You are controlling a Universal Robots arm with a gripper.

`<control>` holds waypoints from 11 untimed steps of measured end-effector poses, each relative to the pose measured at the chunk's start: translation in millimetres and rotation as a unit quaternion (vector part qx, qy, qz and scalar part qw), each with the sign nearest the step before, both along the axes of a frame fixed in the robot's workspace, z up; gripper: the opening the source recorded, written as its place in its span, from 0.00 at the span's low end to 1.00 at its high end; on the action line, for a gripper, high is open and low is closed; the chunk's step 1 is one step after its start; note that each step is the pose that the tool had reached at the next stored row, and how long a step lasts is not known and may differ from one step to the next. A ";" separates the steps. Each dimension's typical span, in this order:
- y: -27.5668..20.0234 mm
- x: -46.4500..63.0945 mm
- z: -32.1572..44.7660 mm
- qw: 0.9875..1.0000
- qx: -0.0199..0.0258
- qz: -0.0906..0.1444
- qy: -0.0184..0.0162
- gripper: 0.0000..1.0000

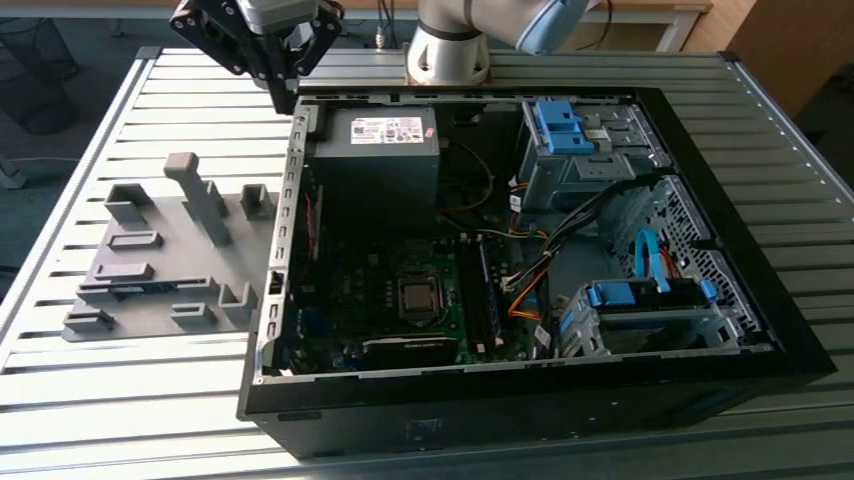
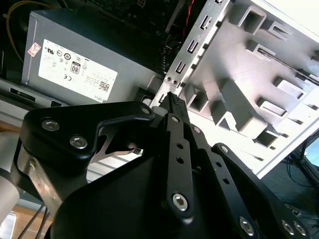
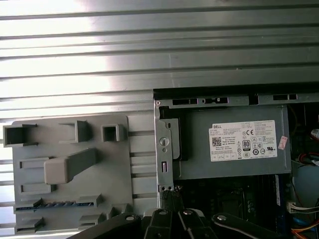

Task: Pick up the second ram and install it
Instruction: 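Reach for the second ram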

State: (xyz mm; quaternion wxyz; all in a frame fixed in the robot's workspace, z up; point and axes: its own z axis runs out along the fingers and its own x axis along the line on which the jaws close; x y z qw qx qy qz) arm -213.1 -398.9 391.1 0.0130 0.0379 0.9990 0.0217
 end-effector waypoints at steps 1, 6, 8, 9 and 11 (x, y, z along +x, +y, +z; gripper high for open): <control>0.0 -0.8 0.0 1.000 0.000 0.000 0.000 0.11; 0.0 -5.1 -0.1 1.000 0.000 0.000 0.000 0.11; 0.0 -6.9 -0.1 1.000 0.000 0.000 0.000 0.11; 0.0 -7.7 -0.1 1.000 0.000 0.000 0.000 0.11; 0.0 -9.5 -0.1 1.000 0.000 0.000 0.000 0.11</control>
